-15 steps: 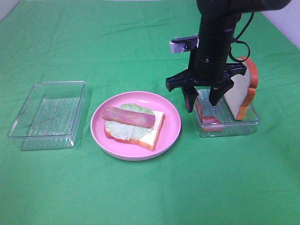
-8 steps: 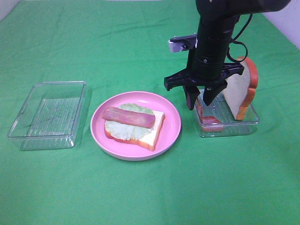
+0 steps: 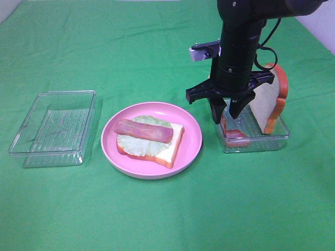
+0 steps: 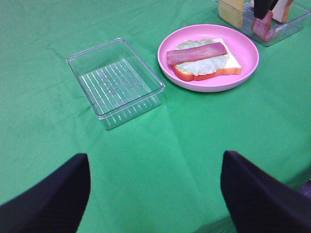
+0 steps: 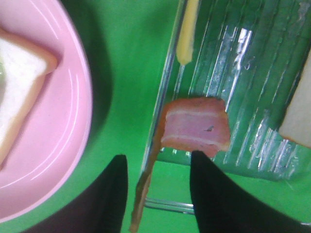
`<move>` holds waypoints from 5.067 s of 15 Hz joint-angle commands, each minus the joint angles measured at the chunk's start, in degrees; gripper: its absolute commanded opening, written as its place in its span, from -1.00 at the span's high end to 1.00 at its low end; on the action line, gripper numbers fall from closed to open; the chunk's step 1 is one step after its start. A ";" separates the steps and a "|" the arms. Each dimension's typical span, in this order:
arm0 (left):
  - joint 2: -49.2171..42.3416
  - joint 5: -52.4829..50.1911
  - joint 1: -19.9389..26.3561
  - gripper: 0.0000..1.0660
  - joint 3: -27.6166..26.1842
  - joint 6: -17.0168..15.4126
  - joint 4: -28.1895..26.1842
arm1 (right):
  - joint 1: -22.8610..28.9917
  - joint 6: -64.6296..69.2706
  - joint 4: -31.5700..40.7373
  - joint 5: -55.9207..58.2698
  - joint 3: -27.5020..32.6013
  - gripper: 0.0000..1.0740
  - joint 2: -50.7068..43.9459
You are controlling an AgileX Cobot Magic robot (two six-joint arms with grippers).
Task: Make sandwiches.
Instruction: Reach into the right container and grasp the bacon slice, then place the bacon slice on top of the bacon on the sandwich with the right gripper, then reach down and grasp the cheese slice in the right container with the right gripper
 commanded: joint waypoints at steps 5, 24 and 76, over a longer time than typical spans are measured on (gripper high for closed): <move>-1.15 -0.52 -0.11 -0.35 0.23 -0.06 -0.52 | -0.06 0.40 -0.97 0.46 -0.34 1.00 0.57; -1.15 -0.52 -0.11 -0.35 0.23 -0.06 -0.52 | 0.06 -18.96 43.26 -1.43 -0.52 1.00 -12.78; -1.15 -0.52 -0.11 -0.35 0.23 -0.06 -0.52 | -4.01 -6.76 6.19 -1.32 -15.53 -0.01 6.53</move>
